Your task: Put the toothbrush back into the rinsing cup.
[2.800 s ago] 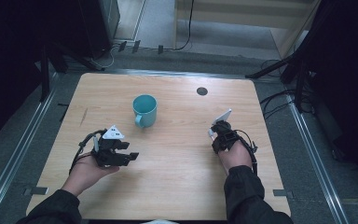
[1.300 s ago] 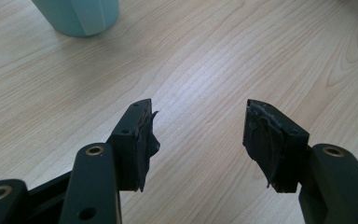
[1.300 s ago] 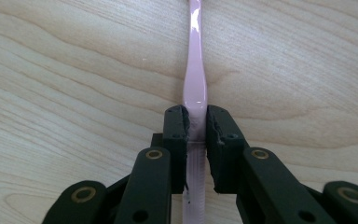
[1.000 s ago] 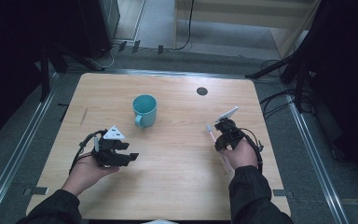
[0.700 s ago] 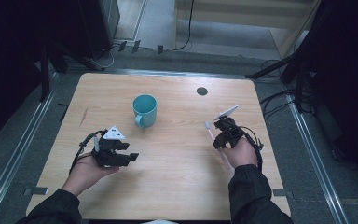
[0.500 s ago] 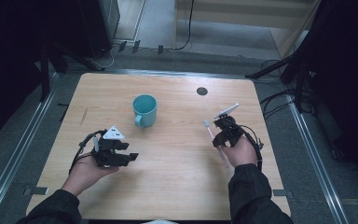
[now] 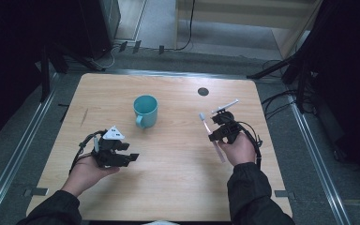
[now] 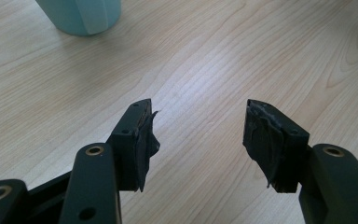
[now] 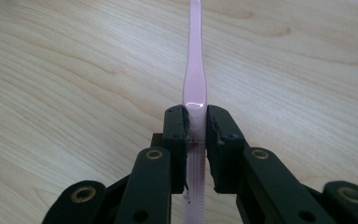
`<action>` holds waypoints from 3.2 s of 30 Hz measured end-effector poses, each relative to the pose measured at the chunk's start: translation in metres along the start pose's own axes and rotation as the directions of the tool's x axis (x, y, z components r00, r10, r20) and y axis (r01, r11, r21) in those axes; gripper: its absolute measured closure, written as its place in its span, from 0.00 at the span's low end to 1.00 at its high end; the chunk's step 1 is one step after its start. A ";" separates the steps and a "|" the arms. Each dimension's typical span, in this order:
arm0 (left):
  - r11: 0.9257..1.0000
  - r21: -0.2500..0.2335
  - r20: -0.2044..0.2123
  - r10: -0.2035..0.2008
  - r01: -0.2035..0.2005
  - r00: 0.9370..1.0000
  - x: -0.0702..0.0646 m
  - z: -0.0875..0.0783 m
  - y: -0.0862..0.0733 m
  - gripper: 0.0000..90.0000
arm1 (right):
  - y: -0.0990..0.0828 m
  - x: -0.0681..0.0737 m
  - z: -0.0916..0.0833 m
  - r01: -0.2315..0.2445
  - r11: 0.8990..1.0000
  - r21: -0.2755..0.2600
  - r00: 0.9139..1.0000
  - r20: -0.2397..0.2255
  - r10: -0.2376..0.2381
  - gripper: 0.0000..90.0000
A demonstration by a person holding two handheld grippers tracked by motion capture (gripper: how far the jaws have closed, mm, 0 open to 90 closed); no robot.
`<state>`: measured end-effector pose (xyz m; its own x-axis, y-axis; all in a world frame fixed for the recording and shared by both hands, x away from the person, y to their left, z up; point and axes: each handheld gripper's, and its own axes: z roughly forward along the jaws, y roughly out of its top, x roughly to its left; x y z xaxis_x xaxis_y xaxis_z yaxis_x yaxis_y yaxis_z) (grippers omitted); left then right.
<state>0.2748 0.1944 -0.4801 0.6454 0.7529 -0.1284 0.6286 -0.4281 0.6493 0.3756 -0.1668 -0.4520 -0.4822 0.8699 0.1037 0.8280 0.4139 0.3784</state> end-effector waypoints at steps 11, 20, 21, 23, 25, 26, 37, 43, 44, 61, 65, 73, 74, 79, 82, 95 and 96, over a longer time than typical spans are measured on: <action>1.000 -0.005 0.000 -0.005 0.005 1.000 0.001 0.000 0.000 0.48 | 0.005 0.009 -0.005 0.058 0.993 -0.102 0.998 -0.012 -0.060 0.88; 1.000 -0.003 -0.001 -0.004 0.004 1.000 0.001 0.000 -0.001 0.48 | 0.006 0.009 -0.010 0.061 0.983 -0.171 0.998 -0.023 -0.065 0.88; 1.000 -0.003 -0.002 -0.005 0.005 1.000 0.001 -0.001 -0.001 0.48 | 0.006 0.009 -0.010 0.061 0.980 -0.190 0.997 -0.030 -0.068 0.88; 1.000 -0.003 -0.002 -0.004 0.004 1.000 0.001 -0.001 -0.001 0.48 | 0.006 0.009 -0.011 0.061 0.979 -0.193 0.997 -0.034 -0.068 0.88; 1.000 -0.002 -0.001 -0.005 0.005 1.000 0.001 0.000 -0.001 0.48 | 0.006 0.010 -0.011 0.069 0.974 -0.214 0.996 -0.038 -0.079 0.88; 1.000 -0.002 -0.001 -0.005 0.005 1.000 0.001 0.000 -0.001 0.48 | 0.006 0.011 -0.010 0.079 0.971 -0.224 0.995 -0.039 -0.089 0.88; 1.000 0.001 0.001 -0.004 0.004 1.000 0.001 0.000 -0.001 0.48 | 0.006 0.020 -0.011 0.126 0.944 -0.306 0.989 -0.031 -0.142 0.88; 1.000 0.001 0.003 -0.003 0.003 1.000 0.002 0.000 -0.001 0.47 | 0.009 0.023 -0.010 0.116 0.936 -0.332 0.988 -0.059 -0.144 0.88; 1.000 0.001 0.003 -0.004 0.004 1.000 0.002 0.000 -0.001 0.47 | 0.009 0.023 -0.010 0.114 0.936 -0.333 0.988 -0.062 -0.143 0.88; 1.000 -0.002 0.006 -0.008 0.008 1.000 0.003 -0.002 -0.001 0.47 | 0.017 0.036 -0.011 0.123 0.902 -0.415 0.982 -0.077 -0.170 0.88; 1.000 -0.004 0.007 -0.009 0.009 1.000 0.003 -0.002 -0.001 0.47 | 0.019 0.038 -0.011 0.117 0.893 -0.434 0.981 -0.089 -0.172 0.88; 1.000 -0.003 0.009 -0.011 0.011 1.000 0.004 -0.002 -0.002 0.47 | 0.025 0.046 -0.011 0.117 0.878 -0.464 0.978 -0.098 -0.183 0.88; 1.000 -0.003 0.010 -0.010 0.011 1.000 0.004 -0.002 -0.002 0.47 | 0.026 0.047 -0.011 0.116 0.877 -0.467 0.978 -0.101 -0.183 0.88; 1.000 -0.002 0.009 -0.010 0.010 1.000 0.004 -0.002 -0.001 0.47 | 0.034 0.052 -0.013 0.121 0.866 -0.486 0.975 -0.108 -0.196 0.88; 1.000 -0.003 0.010 -0.009 0.009 1.000 0.004 -0.002 -0.001 0.47 | 0.038 0.055 -0.015 0.119 0.858 -0.499 0.973 -0.114 -0.201 0.88; 1.000 -0.004 0.012 -0.014 0.014 1.000 0.005 -0.003 -0.002 0.47 | 0.052 0.062 -0.016 0.098 0.843 -0.530 0.970 -0.139 -0.200 0.88; 1.000 -0.004 0.012 -0.014 0.014 1.000 0.005 -0.003 -0.002 0.47 | 0.054 0.062 -0.016 0.096 0.839 -0.536 0.969 -0.141 -0.201 0.88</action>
<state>0.2755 0.2000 -0.4799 0.6419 0.7527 -0.1460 0.6355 -0.4157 0.6507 0.3854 -0.0945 -0.4104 -0.6746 0.7218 0.1543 0.4947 0.2870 0.8203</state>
